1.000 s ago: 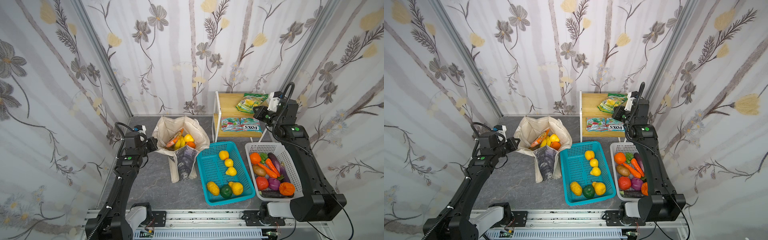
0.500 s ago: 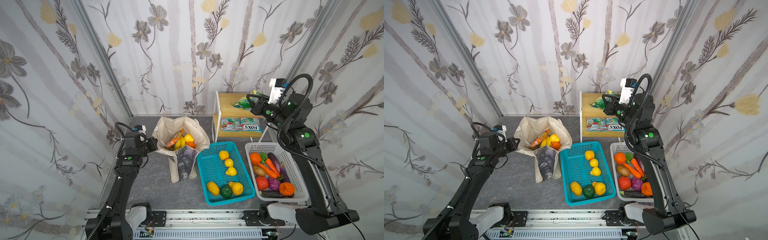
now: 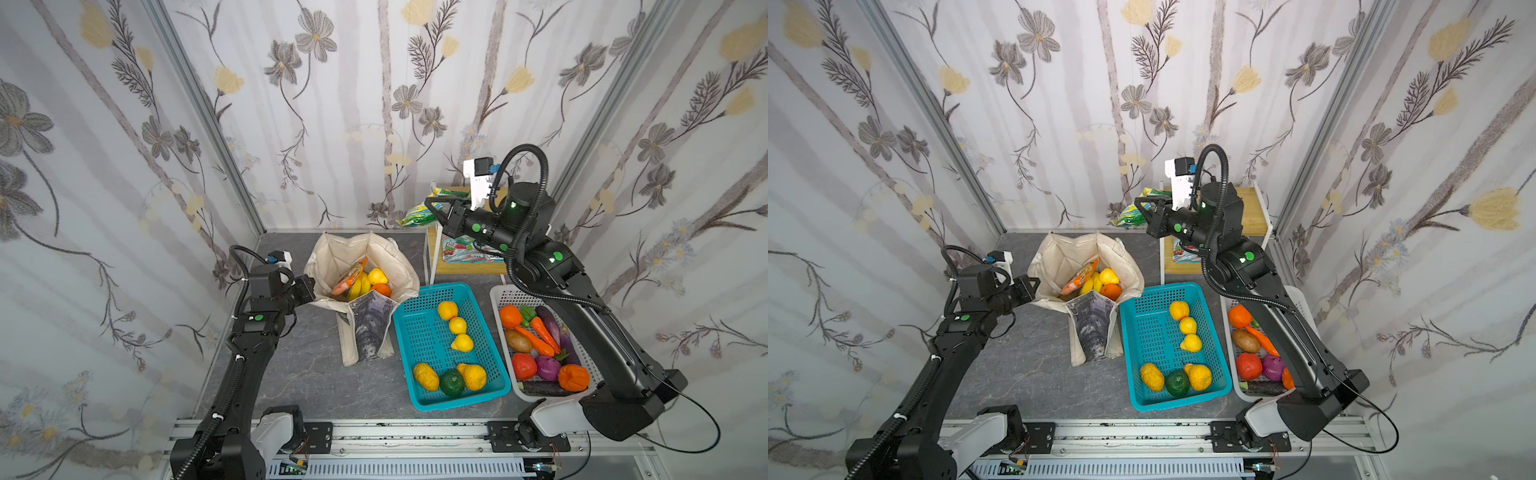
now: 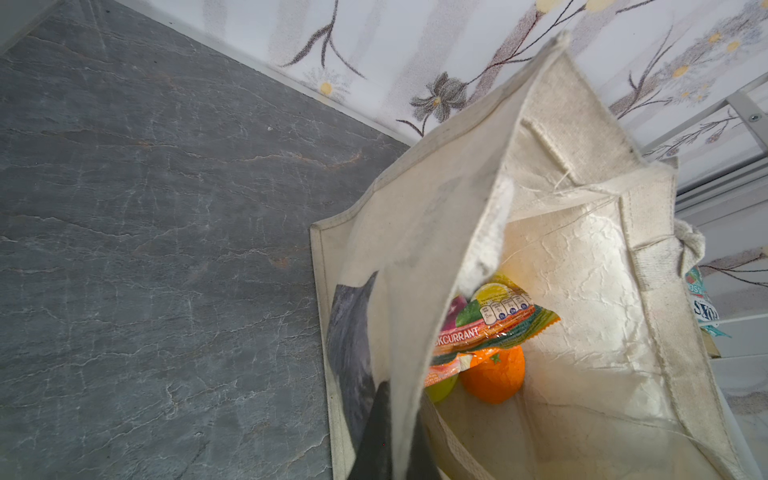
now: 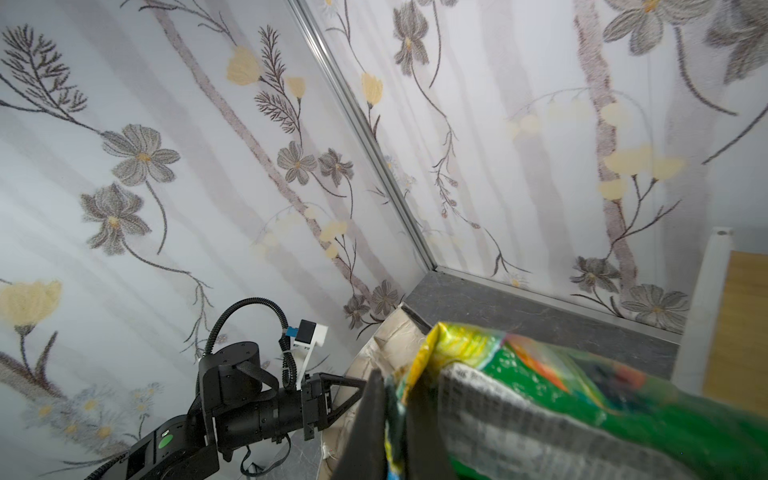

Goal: Place the food into the grocery bag and tie it
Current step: 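Lift the green candy bag and carry it over the tote bag, then lower the green candy bag into the tote and open the right gripper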

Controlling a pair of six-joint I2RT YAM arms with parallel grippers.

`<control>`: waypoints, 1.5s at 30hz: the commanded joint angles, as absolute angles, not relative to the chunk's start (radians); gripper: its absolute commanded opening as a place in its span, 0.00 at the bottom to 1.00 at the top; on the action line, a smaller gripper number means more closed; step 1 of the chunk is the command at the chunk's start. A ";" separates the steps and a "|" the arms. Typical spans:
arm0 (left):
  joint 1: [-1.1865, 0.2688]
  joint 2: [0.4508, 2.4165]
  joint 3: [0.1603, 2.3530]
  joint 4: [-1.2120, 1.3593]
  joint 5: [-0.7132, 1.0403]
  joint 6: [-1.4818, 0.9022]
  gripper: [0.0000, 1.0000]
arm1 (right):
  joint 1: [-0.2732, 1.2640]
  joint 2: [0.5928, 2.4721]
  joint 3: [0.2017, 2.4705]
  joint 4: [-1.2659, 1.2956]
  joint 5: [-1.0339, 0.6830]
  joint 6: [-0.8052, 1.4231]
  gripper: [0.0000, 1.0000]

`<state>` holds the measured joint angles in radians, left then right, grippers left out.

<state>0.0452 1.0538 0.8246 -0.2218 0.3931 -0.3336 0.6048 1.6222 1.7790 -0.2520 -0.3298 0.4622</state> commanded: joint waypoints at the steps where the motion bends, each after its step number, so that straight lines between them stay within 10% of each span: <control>1: 0.045 1.057 0.821 -0.226 0.394 -0.336 0.00 | 0.651 1.686 1.795 -0.163 -0.386 0.472 0.00; 19: 0.046 1.055 0.819 -0.223 0.387 -0.327 0.00 | 0.812 2.019 1.826 -0.296 -0.555 0.411 0.00; 34: 0.046 1.046 0.816 -0.224 0.385 -0.328 0.00 | 0.872 2.087 1.803 -0.585 -0.158 0.193 0.01; 38: 0.046 1.045 0.817 -0.222 0.380 -0.331 0.00 | 0.907 2.103 1.854 -0.651 -0.028 0.155 0.34; 45: 0.046 1.043 0.845 -0.218 0.382 -0.360 0.00 | 0.911 1.991 1.841 -0.642 0.072 0.185 0.57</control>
